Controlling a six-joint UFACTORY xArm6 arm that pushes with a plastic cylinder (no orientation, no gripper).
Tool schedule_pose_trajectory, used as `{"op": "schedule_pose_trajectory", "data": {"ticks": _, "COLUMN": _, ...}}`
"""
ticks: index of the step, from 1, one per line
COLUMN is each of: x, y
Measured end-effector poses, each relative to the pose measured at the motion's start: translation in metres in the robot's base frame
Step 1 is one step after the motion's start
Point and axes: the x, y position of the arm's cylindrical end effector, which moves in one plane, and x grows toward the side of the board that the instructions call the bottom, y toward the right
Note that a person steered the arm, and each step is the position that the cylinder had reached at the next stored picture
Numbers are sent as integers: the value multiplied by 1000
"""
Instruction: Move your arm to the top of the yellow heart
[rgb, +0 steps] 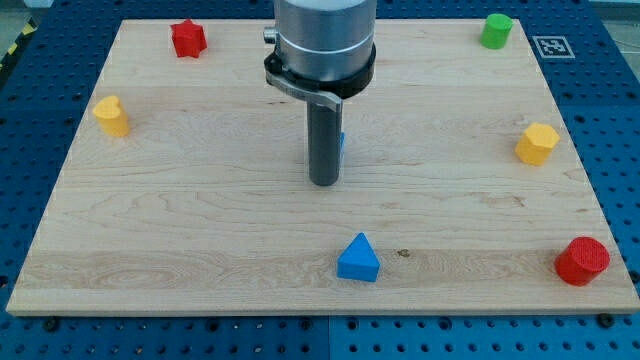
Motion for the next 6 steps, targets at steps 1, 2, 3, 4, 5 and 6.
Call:
{"op": "schedule_pose_trajectory", "data": {"ticks": 1, "x": -8, "y": -7}}
{"op": "schedule_pose_trajectory", "data": {"ticks": 2, "x": -16, "y": -16}}
{"op": "schedule_pose_trajectory", "data": {"ticks": 3, "x": -47, "y": -55}}
{"op": "schedule_pose_trajectory", "data": {"ticks": 4, "x": -85, "y": -98}}
{"op": "schedule_pose_trajectory", "data": {"ticks": 5, "x": -127, "y": -147}}
{"op": "schedule_pose_trajectory", "data": {"ticks": 6, "x": -147, "y": -193}}
